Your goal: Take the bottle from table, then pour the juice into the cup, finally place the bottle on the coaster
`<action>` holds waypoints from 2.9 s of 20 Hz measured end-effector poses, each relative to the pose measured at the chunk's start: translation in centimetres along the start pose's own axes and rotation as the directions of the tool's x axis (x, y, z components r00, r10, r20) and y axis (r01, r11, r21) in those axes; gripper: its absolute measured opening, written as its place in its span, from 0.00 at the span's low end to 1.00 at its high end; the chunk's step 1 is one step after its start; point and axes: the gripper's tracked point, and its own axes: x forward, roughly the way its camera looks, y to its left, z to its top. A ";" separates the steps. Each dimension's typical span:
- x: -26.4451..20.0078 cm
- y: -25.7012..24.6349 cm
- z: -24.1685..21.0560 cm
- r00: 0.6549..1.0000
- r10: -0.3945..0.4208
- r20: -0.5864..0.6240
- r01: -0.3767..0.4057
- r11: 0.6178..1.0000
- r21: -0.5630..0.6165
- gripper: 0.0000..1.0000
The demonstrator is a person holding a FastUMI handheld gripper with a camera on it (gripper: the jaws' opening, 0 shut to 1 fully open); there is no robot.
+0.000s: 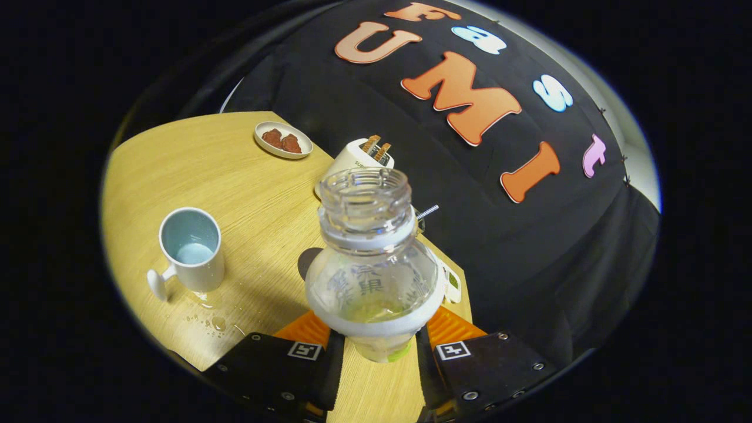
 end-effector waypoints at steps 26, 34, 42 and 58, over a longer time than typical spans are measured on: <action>2.0 6.3 4.9 0.982 -0.076 0.175 0.166 0.790 -0.590 0.56; 3.3 6.2 5.3 0.976 -0.079 0.204 0.198 0.712 -0.674 0.56; 3.8 5.3 6.1 0.969 -0.090 0.229 0.233 0.638 -0.734 0.56; 4.1 5.7 6.7 0.964 -0.063 0.258 0.250 0.534 -0.808 0.56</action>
